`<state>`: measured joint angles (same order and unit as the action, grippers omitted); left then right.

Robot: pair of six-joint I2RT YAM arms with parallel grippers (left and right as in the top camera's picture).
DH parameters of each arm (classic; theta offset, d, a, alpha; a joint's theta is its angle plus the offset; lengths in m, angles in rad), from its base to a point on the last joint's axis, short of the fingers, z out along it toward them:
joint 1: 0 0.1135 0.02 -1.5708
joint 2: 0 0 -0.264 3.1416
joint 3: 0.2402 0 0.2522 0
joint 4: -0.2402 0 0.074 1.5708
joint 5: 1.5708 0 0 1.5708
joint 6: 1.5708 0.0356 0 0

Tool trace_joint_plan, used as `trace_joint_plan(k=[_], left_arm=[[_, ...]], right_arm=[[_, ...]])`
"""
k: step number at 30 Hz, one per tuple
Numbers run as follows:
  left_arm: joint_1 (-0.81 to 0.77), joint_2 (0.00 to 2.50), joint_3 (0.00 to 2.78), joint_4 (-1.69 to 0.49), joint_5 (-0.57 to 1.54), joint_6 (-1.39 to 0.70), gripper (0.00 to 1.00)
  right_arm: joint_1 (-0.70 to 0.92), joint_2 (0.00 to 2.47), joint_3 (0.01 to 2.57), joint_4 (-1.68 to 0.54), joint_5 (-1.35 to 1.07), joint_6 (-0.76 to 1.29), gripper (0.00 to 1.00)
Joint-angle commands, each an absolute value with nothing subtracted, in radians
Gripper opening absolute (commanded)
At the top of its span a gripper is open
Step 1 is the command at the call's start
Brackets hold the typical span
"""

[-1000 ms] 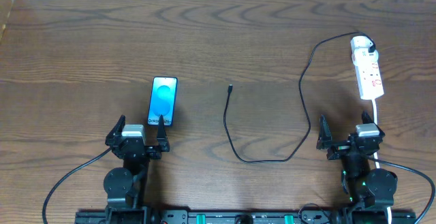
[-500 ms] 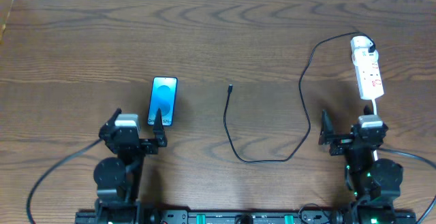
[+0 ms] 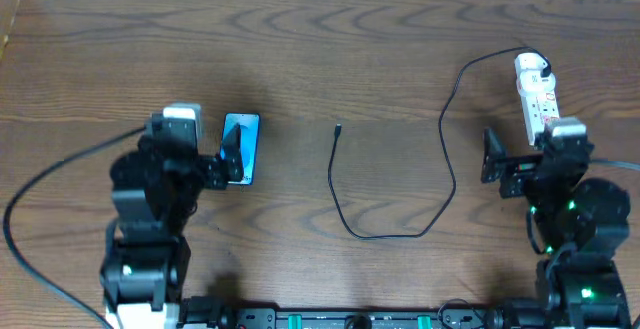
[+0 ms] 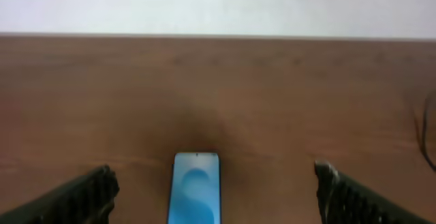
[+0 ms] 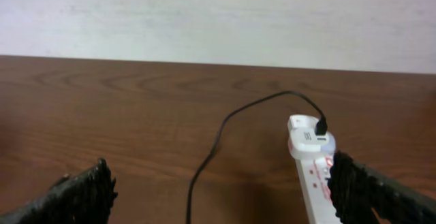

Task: Plug charger to phone and switch on socket
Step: 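Move the left gripper over the blue phone and the right toward the cable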

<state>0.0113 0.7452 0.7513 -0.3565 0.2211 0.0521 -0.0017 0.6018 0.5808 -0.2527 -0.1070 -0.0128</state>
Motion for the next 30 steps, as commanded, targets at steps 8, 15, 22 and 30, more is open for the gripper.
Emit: trace_joint_plan(k=[8,15,22,30], left_arm=[[0.014,1.053,1.185,-0.698,0.279,0.088,0.95],[0.014,1.303,1.493,-0.977,0.284,0.103,0.95],[0.014,1.479,1.643,-1.116,0.284,0.146,0.95],[0.014,1.577,1.642,-1.098,0.291,0.146,0.95]], right_arm=[[0.007,0.821,0.854,-0.427,-0.246,-0.023,0.99],[0.007,1.011,1.042,-0.596,-0.311,-0.024,0.99],[0.007,1.172,1.223,-0.775,-0.325,-0.026,0.99],[0.008,1.22,1.236,-0.742,-0.358,-0.003,0.99]])
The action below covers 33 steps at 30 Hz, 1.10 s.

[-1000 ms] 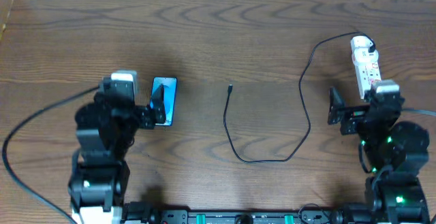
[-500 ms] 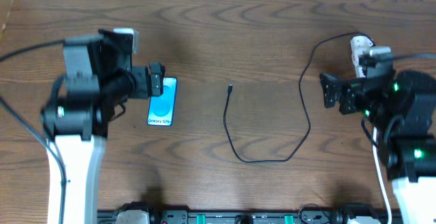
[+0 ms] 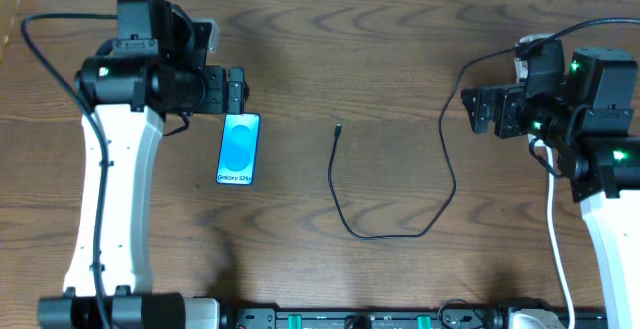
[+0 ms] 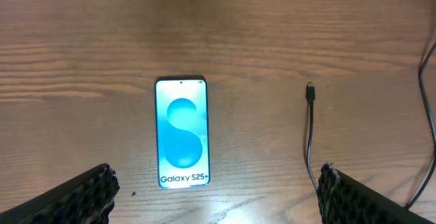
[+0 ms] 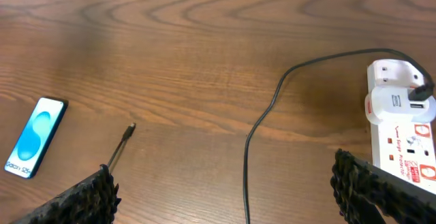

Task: Plug charger to phone and switch on socket
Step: 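Move the left gripper over the blue phone and the right toward the cable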

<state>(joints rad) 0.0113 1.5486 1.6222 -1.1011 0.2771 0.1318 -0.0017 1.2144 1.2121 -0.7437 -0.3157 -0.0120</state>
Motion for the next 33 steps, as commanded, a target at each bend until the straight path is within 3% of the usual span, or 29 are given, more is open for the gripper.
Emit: trace_joint_plan(k=[1,10,20,33], left_arm=[[0.014,1.594,1.641,-1.094,0.275,0.146,0.95],[0.014,1.773,1.641,-1.095,0.137,0.144,0.95],[0.013,1.958,1.639,-1.095,0.118,0.016,0.95],[0.01,2.015,1.495,-0.982,0.119,-0.047,0.95]], right_arm=[[0.008,1.22,1.236,-0.742,-0.378,-0.001,0.99],[0.009,1.231,1.233,-0.752,-0.396,-0.001,0.99],[0.009,1.279,1.229,-0.771,-0.395,-0.001,0.99],[0.009,1.38,1.229,-0.774,-0.387,-0.001,0.99]])
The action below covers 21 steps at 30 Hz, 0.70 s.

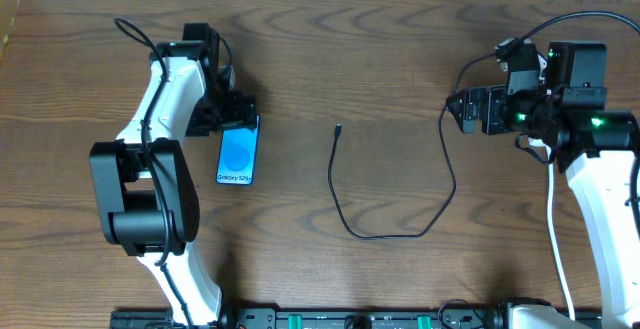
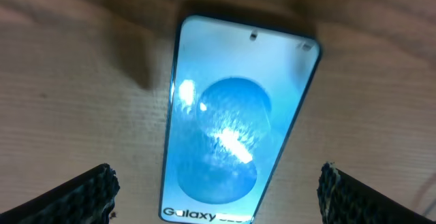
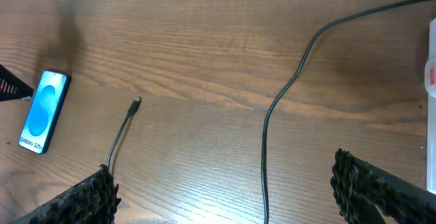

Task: Plug charger to phone and switch on socket
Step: 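Move the left gripper over the blue phone and the right toward the cable, then lower the left gripper and grasp the blue phone's top edge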

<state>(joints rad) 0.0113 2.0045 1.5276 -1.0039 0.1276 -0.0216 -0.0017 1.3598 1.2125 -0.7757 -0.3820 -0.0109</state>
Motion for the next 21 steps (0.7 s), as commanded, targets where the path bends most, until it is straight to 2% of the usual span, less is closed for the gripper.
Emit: trace_joint_plan(k=[1,21], left_arm=[[0.009,2.015,1.488,-0.977,0.118,-0.047,0.95],[-0.03,2.02,1.341,-0.801,0.107,0.03,0.95]], right_arm=[[0.009,1.385,1.229,-0.774,-0.387,-0.001,0.99],[0.01,1.393,1.229,-0.768,-0.369,-0.001,0.99]])
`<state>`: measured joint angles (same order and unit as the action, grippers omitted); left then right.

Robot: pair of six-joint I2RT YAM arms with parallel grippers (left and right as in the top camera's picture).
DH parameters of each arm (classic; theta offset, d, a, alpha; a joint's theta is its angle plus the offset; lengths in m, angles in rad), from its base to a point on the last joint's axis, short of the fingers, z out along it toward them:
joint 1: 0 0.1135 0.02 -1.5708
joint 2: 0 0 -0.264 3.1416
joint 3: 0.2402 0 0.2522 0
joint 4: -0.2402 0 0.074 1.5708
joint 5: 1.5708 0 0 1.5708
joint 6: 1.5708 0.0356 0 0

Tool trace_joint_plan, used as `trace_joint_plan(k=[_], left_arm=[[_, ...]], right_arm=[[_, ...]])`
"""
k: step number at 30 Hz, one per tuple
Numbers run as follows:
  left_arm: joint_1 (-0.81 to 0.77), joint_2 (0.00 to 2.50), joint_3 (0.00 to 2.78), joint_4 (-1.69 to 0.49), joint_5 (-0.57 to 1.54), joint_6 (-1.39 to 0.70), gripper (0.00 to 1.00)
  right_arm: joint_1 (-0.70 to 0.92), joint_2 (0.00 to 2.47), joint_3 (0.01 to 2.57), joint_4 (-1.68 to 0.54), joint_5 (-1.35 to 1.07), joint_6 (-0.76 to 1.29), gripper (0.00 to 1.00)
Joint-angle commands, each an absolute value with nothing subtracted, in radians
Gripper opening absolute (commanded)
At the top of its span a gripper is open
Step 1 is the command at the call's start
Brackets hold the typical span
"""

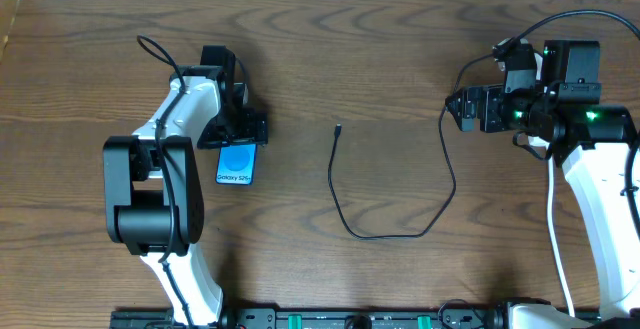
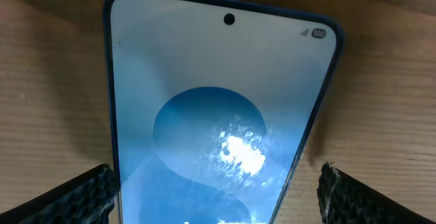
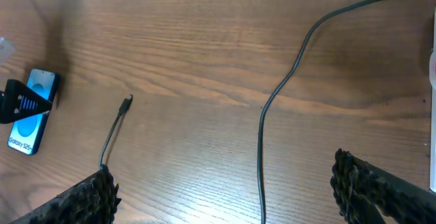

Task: Plug charger to phone and switch on socket
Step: 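Lower the left gripper and grasp the blue phone's top edge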

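The phone, lit blue, lies flat on the table left of centre. My left gripper sits low over its far end. In the left wrist view the phone fills the frame, and my left gripper is open with a finger on either side of it. The black charger cable loops across the middle, its free plug lying bare on the wood. My right gripper hangs open at the right, above the cable. The power strip shows only as a sliver.
The wooden table runs to a pale wall at the back. The right arm's body covers most of the power strip in the overhead view. The left arm stretches along the phone's left side.
My left gripper has dropped lower over the phone, which now fills the wrist view, with the fingers straddling its sides. The right gripper has barely shifted. Phone and cable lie as before.
Both arms first sat folded near the front, grippers open. Then they were raised and stretched out, left above the phone, right near the power strip. After that the left gripper hung close over the phone, and now it straddles it.
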<state>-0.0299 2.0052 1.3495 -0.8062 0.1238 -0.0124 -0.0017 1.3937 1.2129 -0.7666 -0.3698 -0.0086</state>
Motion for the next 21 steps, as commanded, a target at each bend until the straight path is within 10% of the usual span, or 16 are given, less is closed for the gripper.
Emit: trace_joint_plan(k=[1,21], left_arm=[[-0.03,2.02,1.341,-0.801,0.097,0.03,0.95],[-0.03,2.021,1.264,-0.729,0.055,0.059,0.95]], right_arm=[[0.009,1.393,1.229,-0.768,-0.369,-0.001,0.99],[0.01,1.393,1.229,-0.781,-0.369,-0.001,0.99]])
